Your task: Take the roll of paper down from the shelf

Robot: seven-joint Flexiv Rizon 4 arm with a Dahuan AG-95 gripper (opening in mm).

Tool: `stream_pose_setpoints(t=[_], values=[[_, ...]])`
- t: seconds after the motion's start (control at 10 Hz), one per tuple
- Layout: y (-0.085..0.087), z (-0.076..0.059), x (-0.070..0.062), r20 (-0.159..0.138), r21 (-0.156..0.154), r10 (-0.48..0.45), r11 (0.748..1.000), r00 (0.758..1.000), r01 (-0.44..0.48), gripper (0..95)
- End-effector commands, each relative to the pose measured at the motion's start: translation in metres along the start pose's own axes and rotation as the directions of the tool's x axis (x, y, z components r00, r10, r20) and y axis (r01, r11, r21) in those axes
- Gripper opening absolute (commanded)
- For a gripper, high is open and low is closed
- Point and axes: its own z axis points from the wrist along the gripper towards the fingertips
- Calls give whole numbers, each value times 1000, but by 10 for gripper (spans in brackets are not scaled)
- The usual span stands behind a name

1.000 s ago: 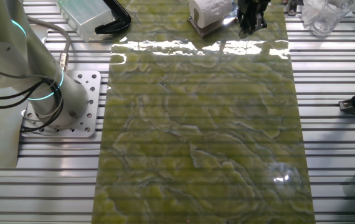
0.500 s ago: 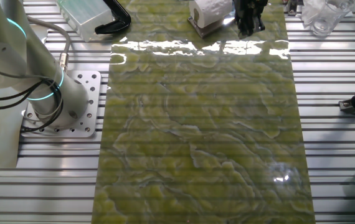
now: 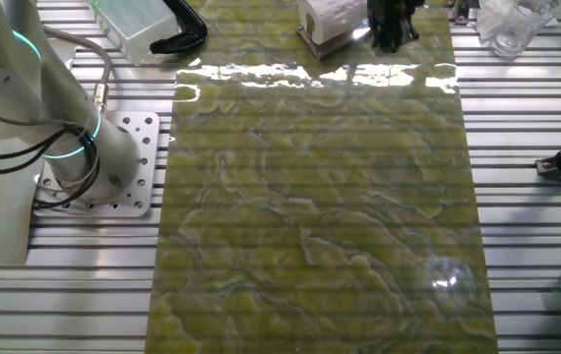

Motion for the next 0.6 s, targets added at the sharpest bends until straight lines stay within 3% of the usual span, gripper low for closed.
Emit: stream_pose_setpoints(t=[0.1,0.2,0.3,0.6], values=[[23,-1,6,16,31,62,998,998,-63,380],[34,-1,14,26,30,65,997,998,-66,380],[42,-1,19,28,31,65,997,997,-66,570],[66,-1,29,26,31,78,996,997,-79,570]])
